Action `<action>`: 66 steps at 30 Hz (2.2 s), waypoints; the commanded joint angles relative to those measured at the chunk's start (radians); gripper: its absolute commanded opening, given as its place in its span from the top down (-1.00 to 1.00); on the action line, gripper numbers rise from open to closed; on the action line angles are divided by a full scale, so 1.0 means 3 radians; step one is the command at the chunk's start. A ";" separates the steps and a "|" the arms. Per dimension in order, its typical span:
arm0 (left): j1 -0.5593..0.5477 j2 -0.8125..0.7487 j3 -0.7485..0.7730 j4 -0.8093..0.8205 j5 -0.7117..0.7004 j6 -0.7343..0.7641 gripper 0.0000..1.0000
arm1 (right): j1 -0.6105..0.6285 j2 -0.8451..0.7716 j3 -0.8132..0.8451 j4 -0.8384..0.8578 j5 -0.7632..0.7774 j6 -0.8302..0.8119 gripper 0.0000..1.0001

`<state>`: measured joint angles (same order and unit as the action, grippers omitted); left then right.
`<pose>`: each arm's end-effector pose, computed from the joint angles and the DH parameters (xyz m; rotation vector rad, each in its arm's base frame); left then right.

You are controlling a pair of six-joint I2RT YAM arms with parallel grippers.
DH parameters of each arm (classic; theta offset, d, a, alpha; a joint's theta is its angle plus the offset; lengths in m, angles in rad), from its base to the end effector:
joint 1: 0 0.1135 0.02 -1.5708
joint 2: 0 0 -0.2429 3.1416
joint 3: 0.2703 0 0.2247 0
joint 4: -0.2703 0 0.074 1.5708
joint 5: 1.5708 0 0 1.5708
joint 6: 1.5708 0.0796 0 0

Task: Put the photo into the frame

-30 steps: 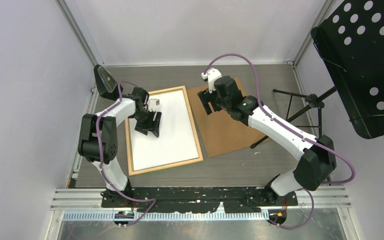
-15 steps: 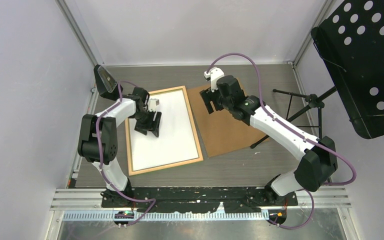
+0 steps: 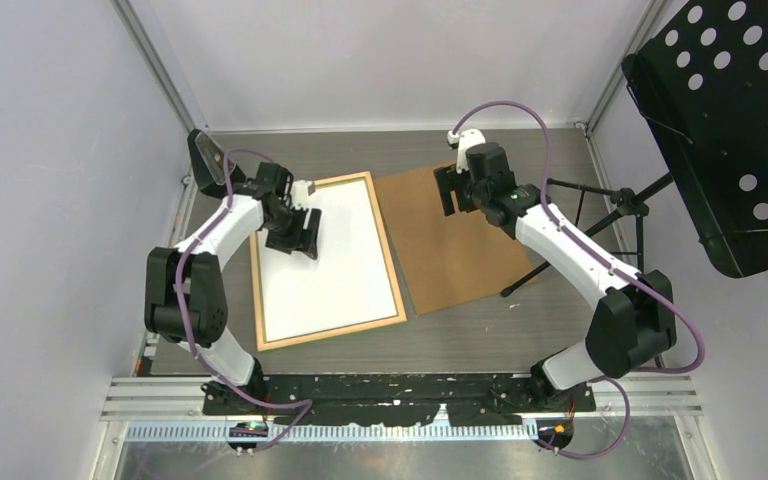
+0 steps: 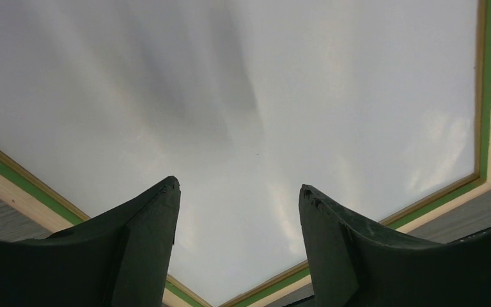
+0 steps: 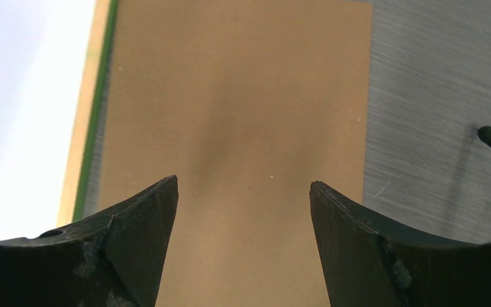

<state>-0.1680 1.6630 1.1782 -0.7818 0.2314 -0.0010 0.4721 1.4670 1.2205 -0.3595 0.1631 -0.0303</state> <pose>0.2999 -0.0694 0.1630 0.2869 2.8220 -0.3651 0.3130 0.1453 0.2736 -0.4487 2.1217 0.0758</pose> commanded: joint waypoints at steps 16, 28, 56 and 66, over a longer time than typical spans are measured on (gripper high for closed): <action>-0.0995 0.0472 0.1370 0.0006 0.1017 -0.0684 -0.99 | -0.0831 0.0633 -0.0027 0.0048 -0.0155 -0.0009 -0.62; -0.1521 0.1135 0.1471 0.0660 0.1020 -0.1447 -0.96 | -0.0998 0.0767 -0.0119 0.0137 -0.0202 -0.0012 -0.61; -0.1537 0.1463 0.1417 0.0622 0.0342 -0.1352 -0.95 | -0.1064 0.0833 -0.0185 0.0230 -0.0257 -0.0017 -0.59; -0.1406 0.1406 0.1260 0.0659 0.0211 -0.1409 -0.97 | -0.1086 0.0905 -0.0147 0.0249 -0.0248 -0.0033 -0.59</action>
<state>-0.6216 2.1136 1.5810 -0.5743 0.3489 -0.4351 0.1528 1.7279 1.1648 -0.3195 0.0910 -0.0315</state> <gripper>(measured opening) 0.980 0.796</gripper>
